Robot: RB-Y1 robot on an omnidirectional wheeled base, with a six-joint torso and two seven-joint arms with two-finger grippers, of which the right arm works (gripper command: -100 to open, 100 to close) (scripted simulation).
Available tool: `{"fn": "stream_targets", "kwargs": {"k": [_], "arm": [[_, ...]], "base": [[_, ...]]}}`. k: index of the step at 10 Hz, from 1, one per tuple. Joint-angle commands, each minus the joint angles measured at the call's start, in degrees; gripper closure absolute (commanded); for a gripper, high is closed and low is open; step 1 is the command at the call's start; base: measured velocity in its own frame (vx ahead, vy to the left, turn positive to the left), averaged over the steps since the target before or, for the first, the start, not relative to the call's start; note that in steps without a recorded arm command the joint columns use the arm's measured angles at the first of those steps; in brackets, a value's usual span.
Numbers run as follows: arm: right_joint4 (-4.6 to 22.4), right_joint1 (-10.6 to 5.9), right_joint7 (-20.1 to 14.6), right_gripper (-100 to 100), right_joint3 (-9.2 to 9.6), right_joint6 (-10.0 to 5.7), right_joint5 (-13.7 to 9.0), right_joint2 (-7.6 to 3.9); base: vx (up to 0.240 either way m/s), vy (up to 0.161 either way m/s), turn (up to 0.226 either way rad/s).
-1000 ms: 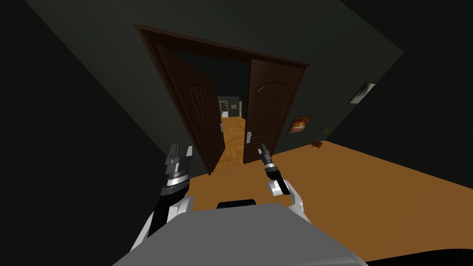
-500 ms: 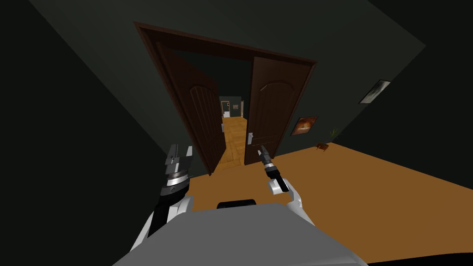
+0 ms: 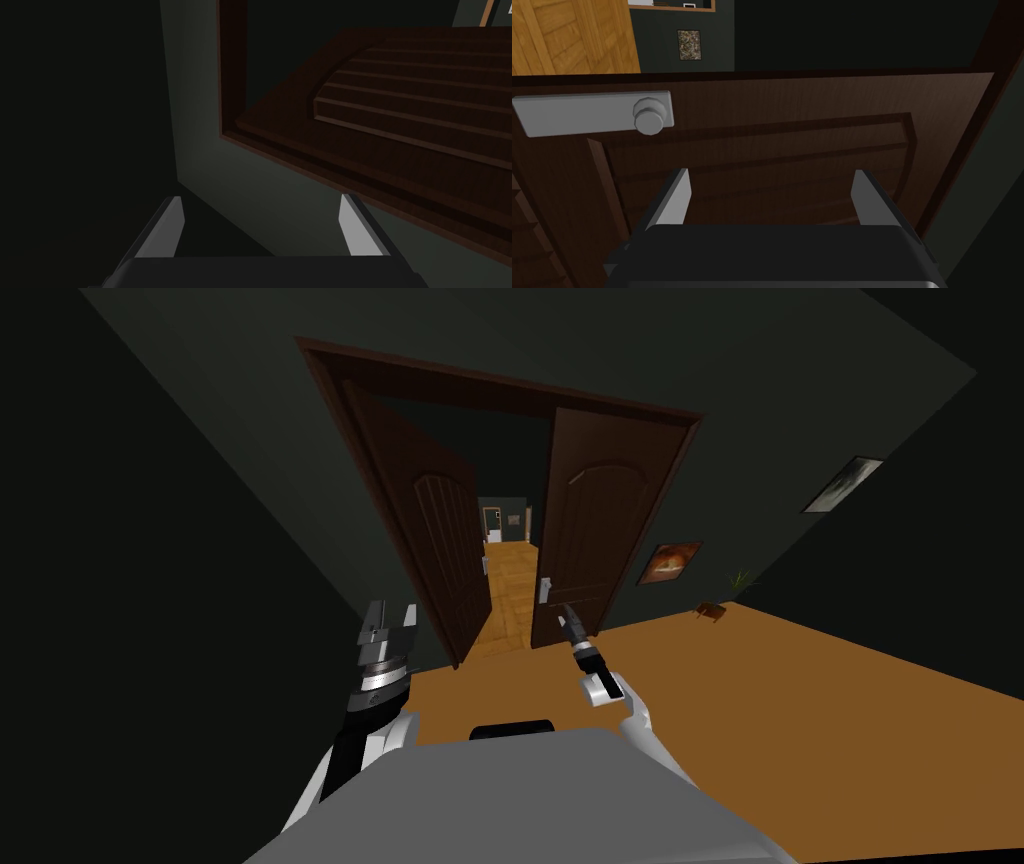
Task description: Push the door open
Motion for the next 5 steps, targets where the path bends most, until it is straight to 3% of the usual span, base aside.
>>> {"fn": "stream_targets", "kwargs": {"k": [1, 4, 5], "arm": [[2.86, -1.54, -0.78, -100, 0.41, 0.04, -1.02, -1.20], [5.56, -2.50, -1.26, -100, 0.64, -0.04, -1.65, -1.98], [7.67, -3.47, -1.74, -100, 0.88, -0.11, -2.28, -2.76]], "base": [[0.088, -0.030, 0.081], [0.055, -0.025, 0.047], [0.048, -0.021, 0.056]]}}
